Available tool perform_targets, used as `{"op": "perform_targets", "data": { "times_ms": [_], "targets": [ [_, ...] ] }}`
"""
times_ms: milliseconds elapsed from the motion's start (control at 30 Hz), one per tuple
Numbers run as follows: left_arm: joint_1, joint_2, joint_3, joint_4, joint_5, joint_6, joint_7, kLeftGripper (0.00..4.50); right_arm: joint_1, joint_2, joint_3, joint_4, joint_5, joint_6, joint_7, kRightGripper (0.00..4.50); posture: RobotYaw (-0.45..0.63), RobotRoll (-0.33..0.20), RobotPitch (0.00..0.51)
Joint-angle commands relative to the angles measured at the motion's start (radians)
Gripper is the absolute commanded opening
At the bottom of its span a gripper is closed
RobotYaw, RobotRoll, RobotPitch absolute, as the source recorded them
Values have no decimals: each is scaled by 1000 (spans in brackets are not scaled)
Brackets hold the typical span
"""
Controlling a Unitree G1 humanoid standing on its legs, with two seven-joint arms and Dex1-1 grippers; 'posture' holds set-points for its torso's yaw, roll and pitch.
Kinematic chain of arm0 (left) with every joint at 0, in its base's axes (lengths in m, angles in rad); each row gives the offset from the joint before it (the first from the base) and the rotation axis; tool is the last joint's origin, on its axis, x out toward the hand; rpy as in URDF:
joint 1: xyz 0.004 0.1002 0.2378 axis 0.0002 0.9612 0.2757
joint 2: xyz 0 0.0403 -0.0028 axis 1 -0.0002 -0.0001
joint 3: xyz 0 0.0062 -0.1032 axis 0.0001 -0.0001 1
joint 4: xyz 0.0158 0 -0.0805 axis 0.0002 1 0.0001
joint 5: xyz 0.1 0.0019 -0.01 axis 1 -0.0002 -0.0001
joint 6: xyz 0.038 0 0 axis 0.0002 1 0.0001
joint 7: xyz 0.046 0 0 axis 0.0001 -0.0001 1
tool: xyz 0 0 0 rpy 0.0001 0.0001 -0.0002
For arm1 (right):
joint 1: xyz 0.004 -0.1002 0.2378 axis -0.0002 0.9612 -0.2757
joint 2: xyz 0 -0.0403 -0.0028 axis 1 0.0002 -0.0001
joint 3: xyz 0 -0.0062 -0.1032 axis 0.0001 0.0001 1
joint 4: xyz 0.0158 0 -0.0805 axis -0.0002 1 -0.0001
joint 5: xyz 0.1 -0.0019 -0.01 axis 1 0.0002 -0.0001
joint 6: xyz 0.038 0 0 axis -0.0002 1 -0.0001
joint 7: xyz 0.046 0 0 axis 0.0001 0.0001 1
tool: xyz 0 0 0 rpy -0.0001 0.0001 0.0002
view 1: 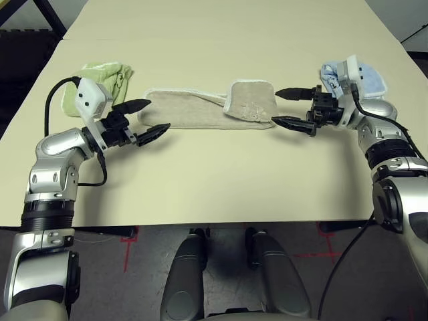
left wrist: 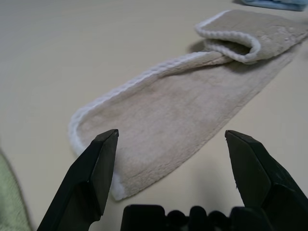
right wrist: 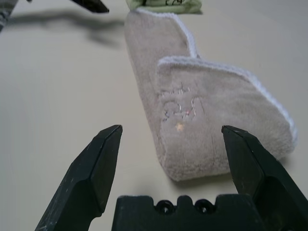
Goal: Fold the towel and set it aside.
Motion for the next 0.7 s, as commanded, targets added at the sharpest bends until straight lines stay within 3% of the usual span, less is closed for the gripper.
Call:
{"op": "perform_targets", "data": {
  "times_ms": [33,167,333,700],
  "targets": [
    [20,-6,5,-32,11,51,56,4500,23,-5,19,29,-47,-59,-8,4476,37,0,186],
    [10,-14,15,-58,-11,145,121,4500,17,3,20,32,-56,-69,12,4476,41,0,185],
    [-18,-7,59,-114,-112,352,152,4500,14,8,6,35,-49,-58,22,4476,50,0,183],
    [71,75,33,-158,-84,178,-41,4500,14,11,-33,32,-24,29,21,4476,58,0,184]
  ]
}}
